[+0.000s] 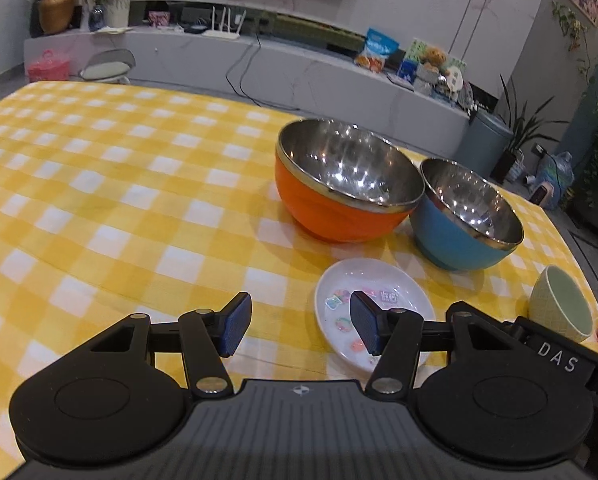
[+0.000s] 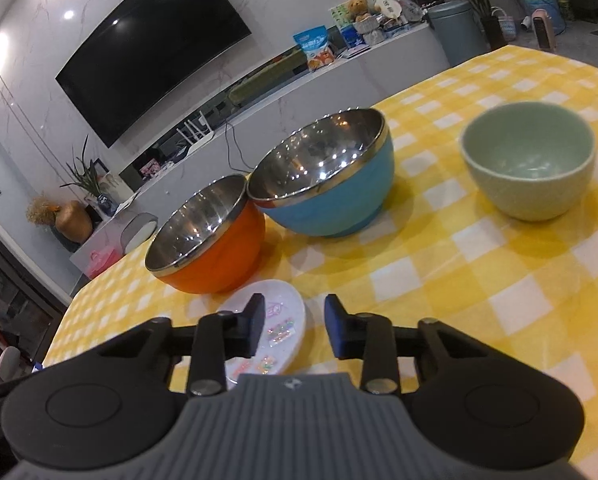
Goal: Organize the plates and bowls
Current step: 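Close both grippers on the rim of the small white sticker plate, then lower the small sticker plate onto the 'Fruity' plate and open both grippers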
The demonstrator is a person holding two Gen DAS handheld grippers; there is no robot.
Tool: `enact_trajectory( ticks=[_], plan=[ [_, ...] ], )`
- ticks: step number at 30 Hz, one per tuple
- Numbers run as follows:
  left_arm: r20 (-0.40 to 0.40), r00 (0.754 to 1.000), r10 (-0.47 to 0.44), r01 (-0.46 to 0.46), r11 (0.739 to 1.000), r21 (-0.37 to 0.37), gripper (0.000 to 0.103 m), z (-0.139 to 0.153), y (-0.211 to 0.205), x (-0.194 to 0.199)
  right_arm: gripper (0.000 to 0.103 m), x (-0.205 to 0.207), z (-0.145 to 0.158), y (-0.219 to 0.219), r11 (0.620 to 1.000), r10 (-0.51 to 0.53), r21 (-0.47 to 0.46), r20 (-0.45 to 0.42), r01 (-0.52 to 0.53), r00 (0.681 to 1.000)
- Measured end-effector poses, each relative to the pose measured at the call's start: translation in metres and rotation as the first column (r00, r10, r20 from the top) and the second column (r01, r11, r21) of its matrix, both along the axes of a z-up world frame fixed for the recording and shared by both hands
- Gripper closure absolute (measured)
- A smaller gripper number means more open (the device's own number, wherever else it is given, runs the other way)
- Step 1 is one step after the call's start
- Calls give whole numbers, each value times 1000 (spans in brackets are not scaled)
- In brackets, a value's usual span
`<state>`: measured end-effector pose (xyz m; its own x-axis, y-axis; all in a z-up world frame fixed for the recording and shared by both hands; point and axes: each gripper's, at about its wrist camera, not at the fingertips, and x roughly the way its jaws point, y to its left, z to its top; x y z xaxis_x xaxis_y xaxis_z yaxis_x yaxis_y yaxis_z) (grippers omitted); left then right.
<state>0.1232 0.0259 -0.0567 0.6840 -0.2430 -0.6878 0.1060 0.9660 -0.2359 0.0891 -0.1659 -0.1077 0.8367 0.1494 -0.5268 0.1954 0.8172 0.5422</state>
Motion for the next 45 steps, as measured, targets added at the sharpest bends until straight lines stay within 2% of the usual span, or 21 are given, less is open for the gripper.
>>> enact_trajectory(
  ticks=[3,5,8,9,11,13,14,16,21,26,34,40,45],
  plan=[
    [-25,1000,-9,9,1000,2,38,-6,-4,6,76,3,-6,2,1000,11,3,-19,-11,1000],
    [-43,999,-11,11,1000,-7,42,-9,-6,9,78,4,-9,4,1000,19,0,-26,-19,999],
    [-55,998,-14,14,1000,7,54,-13,-10,11,80,3,-12,8,1000,18,-13,-21,-19,1000],
    [-67,998,-15,16,1000,16,61,-14,-11,13,83,4,-13,9,1000,22,-16,-21,-22,1000],
    [-63,998,-11,14,999,33,66,-15,-13,13,87,5,-15,10,999,37,-16,-28,-37,999],
    [-64,998,-15,18,999,47,76,-15,-15,14,92,7,-17,12,999,47,-14,-40,-47,998],
    [-64,998,-18,21,999,47,78,-15,-15,14,93,7,-19,12,999,50,-8,-43,-50,998],
    [-64,997,-36,38,999,32,95,-14,-17,13,95,6,-19,11,999,51,4,-38,-51,998],
    [-40,998,-40,43,996,75,97,-9,-23,6,97,3,-19,11,998,53,19,-43,-52,998],
    [-21,1000,-22,23,998,65,98,5,-15,-1,98,-1,-10,13,997,72,41,-29,-71,997],
    [13,1000,20,-20,999,38,100,43,11,-26,97,-21,21,25,985,158,68,20,-159,987],
    [25,998,51,-52,999,18,101,63,27,-54,97,-43,34,35,970,225,92,15,-226,974],
    [14,997,79,-79,997,-2,101,69,40,-76,97,-63,45,47,962,267,64,2,-267,964]
  ],
)
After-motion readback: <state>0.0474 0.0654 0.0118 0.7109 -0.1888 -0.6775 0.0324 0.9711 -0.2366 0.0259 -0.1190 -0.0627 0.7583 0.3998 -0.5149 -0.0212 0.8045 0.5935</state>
